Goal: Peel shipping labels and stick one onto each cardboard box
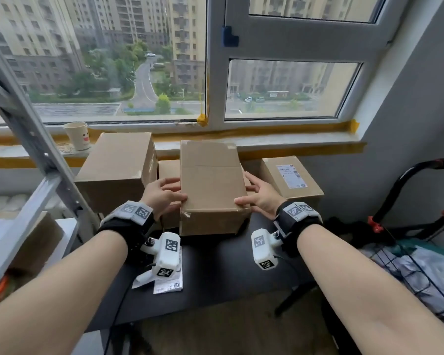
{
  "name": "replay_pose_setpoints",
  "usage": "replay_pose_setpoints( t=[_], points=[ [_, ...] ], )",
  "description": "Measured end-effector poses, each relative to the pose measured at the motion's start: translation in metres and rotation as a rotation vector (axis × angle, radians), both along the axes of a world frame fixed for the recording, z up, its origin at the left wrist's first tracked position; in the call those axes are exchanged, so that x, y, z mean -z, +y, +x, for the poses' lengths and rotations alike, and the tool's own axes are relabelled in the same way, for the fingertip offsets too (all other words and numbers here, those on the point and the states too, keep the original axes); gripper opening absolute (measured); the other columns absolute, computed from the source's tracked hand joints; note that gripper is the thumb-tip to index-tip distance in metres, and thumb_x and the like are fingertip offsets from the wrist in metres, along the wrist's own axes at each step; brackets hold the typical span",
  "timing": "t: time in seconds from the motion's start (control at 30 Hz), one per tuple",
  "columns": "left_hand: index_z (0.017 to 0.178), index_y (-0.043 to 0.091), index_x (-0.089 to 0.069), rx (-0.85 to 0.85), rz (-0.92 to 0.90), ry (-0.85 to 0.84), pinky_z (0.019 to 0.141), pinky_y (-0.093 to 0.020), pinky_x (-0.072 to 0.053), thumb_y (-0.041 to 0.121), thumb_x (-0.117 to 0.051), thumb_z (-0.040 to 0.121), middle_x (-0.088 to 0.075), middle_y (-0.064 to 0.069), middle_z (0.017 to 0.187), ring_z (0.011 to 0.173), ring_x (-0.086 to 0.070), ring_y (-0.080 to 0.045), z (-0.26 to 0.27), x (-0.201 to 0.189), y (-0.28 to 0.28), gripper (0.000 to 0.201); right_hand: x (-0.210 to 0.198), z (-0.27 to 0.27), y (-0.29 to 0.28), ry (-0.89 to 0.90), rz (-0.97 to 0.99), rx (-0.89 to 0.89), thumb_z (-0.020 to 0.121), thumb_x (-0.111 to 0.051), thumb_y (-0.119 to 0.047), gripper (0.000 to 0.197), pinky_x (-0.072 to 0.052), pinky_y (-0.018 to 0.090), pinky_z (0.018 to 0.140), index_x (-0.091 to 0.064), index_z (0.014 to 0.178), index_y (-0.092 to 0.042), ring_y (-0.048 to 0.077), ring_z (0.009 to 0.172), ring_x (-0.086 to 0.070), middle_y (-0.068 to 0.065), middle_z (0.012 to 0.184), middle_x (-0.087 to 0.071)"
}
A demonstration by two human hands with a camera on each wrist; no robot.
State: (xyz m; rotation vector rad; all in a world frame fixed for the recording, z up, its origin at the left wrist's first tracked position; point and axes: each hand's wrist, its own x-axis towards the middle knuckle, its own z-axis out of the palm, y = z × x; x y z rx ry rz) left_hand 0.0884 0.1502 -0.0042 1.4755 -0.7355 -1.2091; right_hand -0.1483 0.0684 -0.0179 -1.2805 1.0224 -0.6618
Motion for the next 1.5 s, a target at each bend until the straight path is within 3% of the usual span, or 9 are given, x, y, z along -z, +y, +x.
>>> replay_pose_setpoints(
  t=[0.1, 0.23, 0.33, 0.43, 0.5, 0.73, 0.93, 1.2, 1.5],
  points=[
    [0.128, 0.011, -0.05, 0.095, 0.033, 0.035, 0.065, -0.028, -0.057, -0.017, -0.062, 0.075, -0.063, -0.006, 0.102, 0.09, -0.064, -0.018, -0.012, 0.007, 0.014, 0.062, 0.006, -0.02, 0.022, 0.02, 0.033, -0.006, 0.072, -0.063, 0.023, 0.094, -0.052, 0.04, 0.089, -0.026, 0.147, -0.022, 0.021, 0.111, -0.053, -0.003, 0.108, -0.055],
    [0.134, 0.011, -0.047, 0.192, 0.086, 0.054, 0.072, -0.032, -0.055, -0.02, -0.063, 0.072, -0.062, -0.014, 0.114, 0.1, -0.063, -0.025, -0.027, 0.02, 0.024, 0.071, 0.017, -0.045, 0.04, 0.093, 0.102, -0.005, 0.067, -0.072, 0.016, 0.102, -0.049, 0.051, 0.097, -0.029, 0.145, -0.032, 0.029, 0.132, -0.042, 0.01, 0.142, -0.041],
    [0.133, 0.01, -0.049, 0.257, 0.122, 0.061, 0.066, -0.028, -0.057, -0.021, -0.062, 0.072, -0.065, -0.011, 0.108, 0.093, -0.064, -0.02, -0.035, 0.03, 0.03, 0.07, 0.022, -0.061, 0.048, 0.111, 0.135, -0.006, 0.071, -0.071, 0.014, 0.097, -0.053, 0.048, 0.092, -0.028, 0.146, -0.03, 0.026, 0.128, -0.045, 0.01, 0.142, -0.043],
    [0.132, 0.008, -0.052, 0.281, 0.129, 0.072, 0.065, -0.027, -0.059, -0.023, -0.062, 0.071, -0.064, -0.012, 0.115, 0.096, -0.064, -0.019, -0.042, 0.041, 0.035, 0.069, 0.026, -0.073, 0.056, 0.093, 0.146, 0.007, 0.077, -0.063, 0.016, 0.089, -0.057, 0.04, 0.079, -0.028, 0.146, -0.029, 0.017, 0.111, -0.053, 0.009, 0.136, -0.046],
    [0.129, 0.009, -0.053, 0.276, 0.107, 0.082, 0.065, -0.024, -0.06, -0.022, -0.064, 0.07, -0.063, -0.011, 0.116, 0.097, -0.065, -0.019, -0.047, 0.047, 0.038, 0.068, 0.03, -0.082, 0.059, 0.082, 0.149, 0.027, 0.078, -0.06, 0.019, 0.087, -0.056, 0.04, 0.08, -0.031, 0.146, -0.028, 0.013, 0.102, -0.057, 0.008, 0.13, -0.049],
    [0.128, 0.011, -0.055, 0.329, 0.103, 0.04, 0.076, -0.027, -0.059, -0.015, -0.072, 0.066, -0.062, -0.012, 0.119, 0.101, -0.066, -0.022, -0.066, 0.054, 0.043, 0.069, 0.041, -0.115, 0.065, 0.072, 0.211, 0.04, 0.077, -0.06, 0.02, 0.09, -0.055, 0.046, 0.088, -0.034, 0.143, -0.034, 0.029, 0.118, -0.056, 0.01, 0.131, -0.05],
    [0.125, 0.013, -0.059, 0.355, 0.128, -0.01, 0.077, -0.027, -0.059, -0.012, -0.076, 0.064, -0.064, -0.009, 0.114, 0.103, -0.066, -0.023, -0.084, 0.058, 0.043, 0.067, 0.047, -0.135, 0.069, 0.083, 0.257, 0.041, 0.075, -0.061, 0.021, 0.091, -0.053, 0.05, 0.09, -0.035, 0.142, -0.035, 0.029, 0.114, -0.058, 0.013, 0.127, -0.053],
    [0.13, 0.009, -0.052, 0.279, 0.227, 0.016, 0.06, -0.02, -0.058, -0.022, -0.06, 0.075, -0.058, -0.014, 0.125, 0.094, -0.063, -0.021, -0.106, 0.097, 0.044, 0.064, 0.078, -0.13, 0.069, 0.127, 0.342, 0.078, 0.074, -0.058, 0.025, 0.092, -0.055, 0.047, 0.086, -0.035, 0.143, -0.033, 0.031, 0.111, -0.06, 0.013, 0.13, -0.055],
    [0.138, 0.014, -0.044, 0.149, 0.284, 0.018, 0.084, -0.032, -0.047, -0.026, -0.046, 0.08, -0.045, -0.009, 0.144, 0.124, -0.048, -0.025, -0.111, 0.128, 0.029, 0.07, 0.096, -0.116, 0.046, 0.127, 0.336, 0.117, 0.077, -0.055, 0.024, 0.08, -0.052, 0.044, 0.09, -0.039, 0.142, -0.018, 0.023, 0.11, -0.055, 0.01, 0.14, -0.049]
  ],
)
